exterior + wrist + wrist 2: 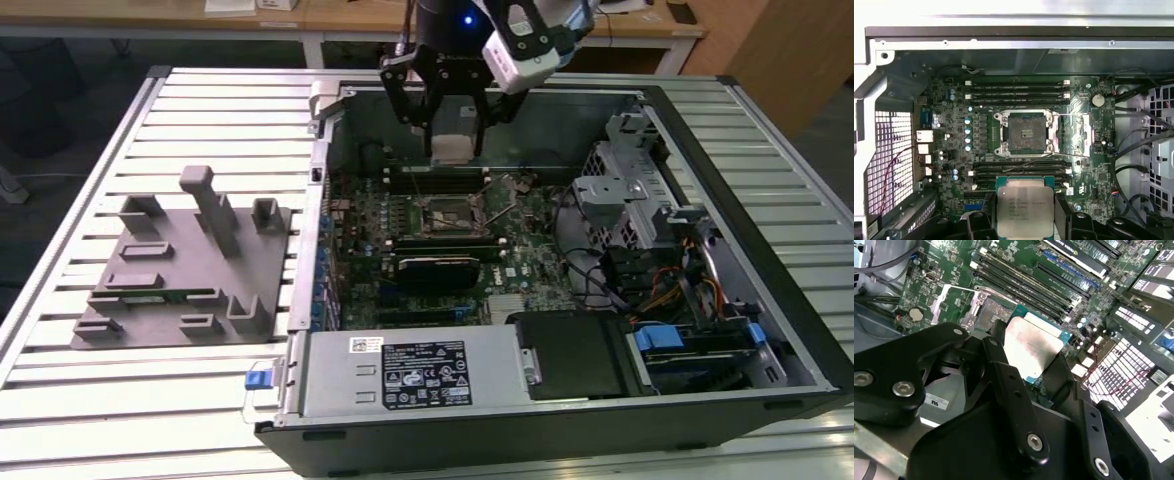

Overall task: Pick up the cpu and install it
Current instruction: 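Pick up the cpu and move it towards the insertion slot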

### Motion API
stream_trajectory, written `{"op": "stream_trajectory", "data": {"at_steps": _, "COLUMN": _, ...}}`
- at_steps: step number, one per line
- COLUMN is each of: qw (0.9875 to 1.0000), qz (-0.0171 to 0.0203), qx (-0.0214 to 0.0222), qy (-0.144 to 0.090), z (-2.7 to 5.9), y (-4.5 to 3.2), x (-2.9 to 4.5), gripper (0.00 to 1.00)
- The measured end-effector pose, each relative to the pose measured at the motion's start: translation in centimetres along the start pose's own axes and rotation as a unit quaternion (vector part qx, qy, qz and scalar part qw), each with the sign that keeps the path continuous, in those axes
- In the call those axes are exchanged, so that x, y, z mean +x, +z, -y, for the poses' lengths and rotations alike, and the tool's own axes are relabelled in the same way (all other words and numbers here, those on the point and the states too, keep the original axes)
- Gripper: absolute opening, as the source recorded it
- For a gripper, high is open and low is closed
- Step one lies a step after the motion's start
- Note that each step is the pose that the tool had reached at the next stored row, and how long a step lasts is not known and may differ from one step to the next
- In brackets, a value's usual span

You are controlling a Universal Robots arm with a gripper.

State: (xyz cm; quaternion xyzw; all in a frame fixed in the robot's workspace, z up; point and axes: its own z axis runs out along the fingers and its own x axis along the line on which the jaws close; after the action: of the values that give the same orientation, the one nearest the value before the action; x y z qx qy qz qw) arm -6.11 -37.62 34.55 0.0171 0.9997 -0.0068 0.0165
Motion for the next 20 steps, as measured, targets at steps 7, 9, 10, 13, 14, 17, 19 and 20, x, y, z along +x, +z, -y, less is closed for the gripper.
{"op": "stream_trajectory", "data": {"at_steps": 7, "qw": 1.0000, "qz": 0.0001, "qx": 0.0052, "qy": 0.002, "z": -0.58, "y": 1.24, "x": 0.00, "gripper": 0.54}}
{"op": "stream_trajectory", "data": {"at_steps": 9, "qw": 1.0000, "qz": 0.0001, "qx": 0.0067, "qy": 0.002, "z": -0.77, "y": 1.59, "x": -0.02, "gripper": 0.54}}
{"op": "stream_trajectory", "data": {"at_steps": 10, "qw": 1.0000, "qz": 0.0002, "qx": 0.0075, "qy": 0.002, "z": -0.89, "y": 1.78, "x": -0.03, "gripper": 0.54}}
{"op": "stream_trajectory", "data": {"at_steps": 13, "qw": 1.0000, "qz": 0.0002, "qx": 0.0098, "qy": 0.002, "z": -1.18, "y": 2.31, "x": -0.06, "gripper": 0.54}}
{"op": "stream_trajectory", "data": {"at_steps": 14, "qw": 0.9999, "qz": 0.0003, "qx": 0.0103, "qy": 0.002, "z": -1.26, "y": 2.50, "x": -0.07, "gripper": 0.54}}
{"op": "stream_trajectory", "data": {"at_steps": 17, "qw": 0.9999, "qz": 0.0003, "qx": 0.0125, "qy": 0.002, "z": -1.47, "y": 3.01, "x": -0.15, "gripper": 0.54}}
{"op": "stream_trajectory", "data": {"at_steps": 19, "qw": 0.9999, "qz": 0.0004, "qx": 0.0140, "qy": 0.002, "z": -1.59, "y": 3.34, "x": -0.24, "gripper": 0.54}}
{"op": "stream_trajectory", "data": {"at_steps": 20, "qw": 0.9999, "qz": 0.0004, "qx": 0.0145, "qy": 0.002, "z": -1.63, "y": 3.50, "x": -0.30, "gripper": 0.54}}
